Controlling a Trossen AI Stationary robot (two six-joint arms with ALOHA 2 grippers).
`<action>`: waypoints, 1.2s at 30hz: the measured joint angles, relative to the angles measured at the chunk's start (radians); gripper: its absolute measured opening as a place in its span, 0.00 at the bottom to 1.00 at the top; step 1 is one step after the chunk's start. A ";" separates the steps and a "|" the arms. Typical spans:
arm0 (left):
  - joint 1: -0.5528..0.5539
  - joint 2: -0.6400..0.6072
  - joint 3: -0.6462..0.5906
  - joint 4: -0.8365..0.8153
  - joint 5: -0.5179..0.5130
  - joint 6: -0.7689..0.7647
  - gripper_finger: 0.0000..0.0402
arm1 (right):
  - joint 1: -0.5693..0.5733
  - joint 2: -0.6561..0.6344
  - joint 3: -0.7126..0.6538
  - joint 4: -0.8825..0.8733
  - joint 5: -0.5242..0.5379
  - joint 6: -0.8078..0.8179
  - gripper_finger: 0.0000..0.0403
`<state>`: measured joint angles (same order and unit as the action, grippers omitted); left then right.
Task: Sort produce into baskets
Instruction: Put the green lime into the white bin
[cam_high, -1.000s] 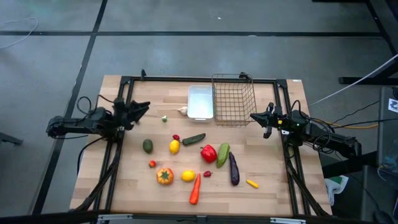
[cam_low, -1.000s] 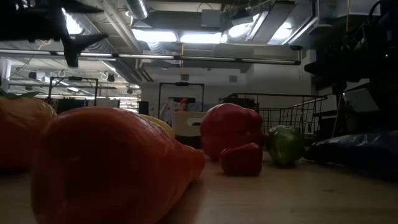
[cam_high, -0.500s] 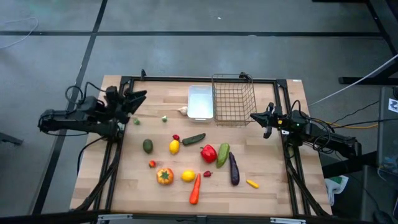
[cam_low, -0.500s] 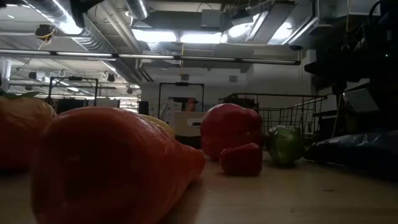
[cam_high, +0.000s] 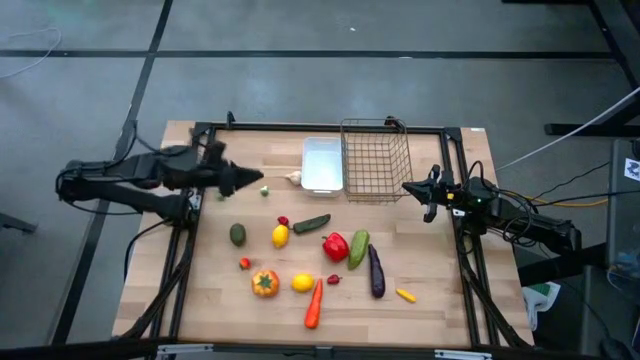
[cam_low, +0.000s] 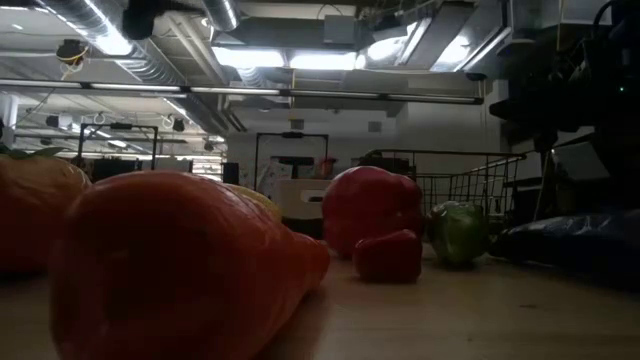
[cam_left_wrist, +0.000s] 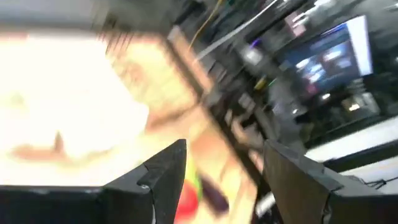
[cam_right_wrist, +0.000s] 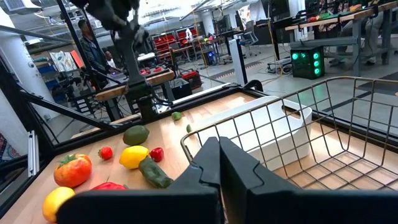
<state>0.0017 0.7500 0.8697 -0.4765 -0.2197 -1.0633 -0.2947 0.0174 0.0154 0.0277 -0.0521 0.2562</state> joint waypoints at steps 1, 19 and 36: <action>0.000 0.019 0.005 -0.044 0.038 -0.071 0.52 | 0.000 0.000 0.000 0.000 0.000 0.000 0.01; -0.092 0.326 0.009 -0.527 0.536 -0.633 0.52 | 0.000 0.000 0.000 -0.001 0.000 0.000 0.01; -0.093 0.497 0.009 -0.597 0.487 -0.528 0.52 | 0.000 0.000 0.000 -0.001 0.000 0.000 0.01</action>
<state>-0.0910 1.2466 0.8791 -1.0733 0.2672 -1.5917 -0.2947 0.0174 0.0154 0.0265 -0.0521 0.2562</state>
